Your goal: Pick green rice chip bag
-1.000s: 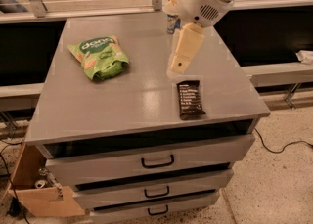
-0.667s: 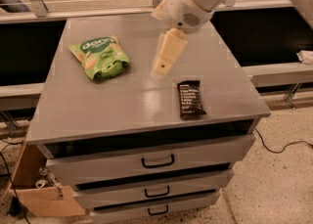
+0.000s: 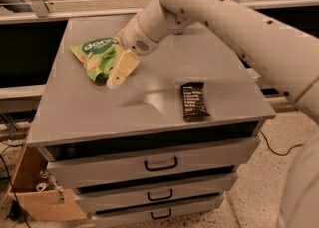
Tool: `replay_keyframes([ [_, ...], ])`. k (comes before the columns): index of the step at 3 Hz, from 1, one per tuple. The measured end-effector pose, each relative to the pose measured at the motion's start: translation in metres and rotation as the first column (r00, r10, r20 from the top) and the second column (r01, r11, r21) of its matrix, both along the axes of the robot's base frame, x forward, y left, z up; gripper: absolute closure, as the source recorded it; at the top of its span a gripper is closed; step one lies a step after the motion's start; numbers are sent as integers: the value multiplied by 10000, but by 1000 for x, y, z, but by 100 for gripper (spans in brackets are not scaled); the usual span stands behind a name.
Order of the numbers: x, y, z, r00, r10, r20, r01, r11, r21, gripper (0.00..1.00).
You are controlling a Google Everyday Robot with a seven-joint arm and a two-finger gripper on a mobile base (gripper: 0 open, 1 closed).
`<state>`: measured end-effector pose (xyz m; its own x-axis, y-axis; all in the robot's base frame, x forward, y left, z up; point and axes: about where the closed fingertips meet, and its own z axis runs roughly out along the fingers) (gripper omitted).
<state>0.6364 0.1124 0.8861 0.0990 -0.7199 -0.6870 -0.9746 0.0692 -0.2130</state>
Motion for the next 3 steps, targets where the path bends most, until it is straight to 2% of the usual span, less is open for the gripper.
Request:
replay_keyframes([
  [1,30,27,-23,9995,-308,-92,313,9979,559,0],
  [2,56,44,-39,9975,-647,-282,667,9948,769,18],
  [3,70,47,-47,9937,-954,-595,999,9920,774,42],
])
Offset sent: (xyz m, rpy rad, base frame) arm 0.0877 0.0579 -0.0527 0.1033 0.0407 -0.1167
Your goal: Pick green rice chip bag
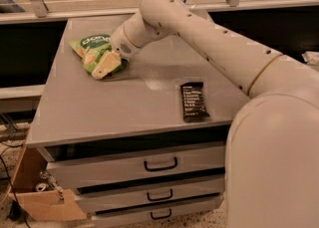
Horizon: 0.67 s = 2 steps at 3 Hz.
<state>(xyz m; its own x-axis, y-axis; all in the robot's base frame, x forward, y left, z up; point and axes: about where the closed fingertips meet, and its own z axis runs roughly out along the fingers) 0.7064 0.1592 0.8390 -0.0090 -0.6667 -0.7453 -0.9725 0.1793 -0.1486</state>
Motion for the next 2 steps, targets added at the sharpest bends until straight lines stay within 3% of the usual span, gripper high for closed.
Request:
replay_keyframes([
  [1,5,-5,15,9999,-126,5,126,9997,222,72],
  [2,-1,-11,47,9992,-20,412,-6,9980,636,96],
])
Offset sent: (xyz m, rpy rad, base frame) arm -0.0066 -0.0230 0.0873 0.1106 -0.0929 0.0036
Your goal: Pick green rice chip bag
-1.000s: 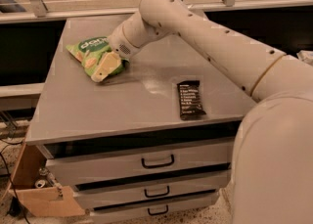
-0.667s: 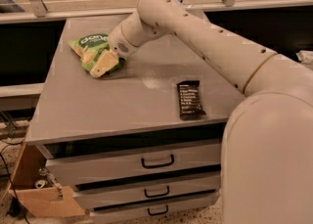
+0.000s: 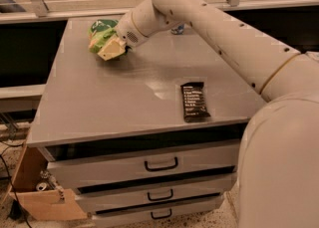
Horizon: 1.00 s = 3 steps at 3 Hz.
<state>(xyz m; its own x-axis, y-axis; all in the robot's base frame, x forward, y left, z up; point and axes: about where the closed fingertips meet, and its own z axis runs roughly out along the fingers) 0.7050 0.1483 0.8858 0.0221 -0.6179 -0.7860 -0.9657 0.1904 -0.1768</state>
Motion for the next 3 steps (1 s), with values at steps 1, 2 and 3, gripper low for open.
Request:
replay_keyframes([
  [1,-17,-2,27,9991,290,321,-309,9978,587,100],
  [2,-37,3,49,9948,928,414,-987,9797,1748,100],
  [3,-41,9,51,9938,1042,393,-1097,9769,1835,100],
])
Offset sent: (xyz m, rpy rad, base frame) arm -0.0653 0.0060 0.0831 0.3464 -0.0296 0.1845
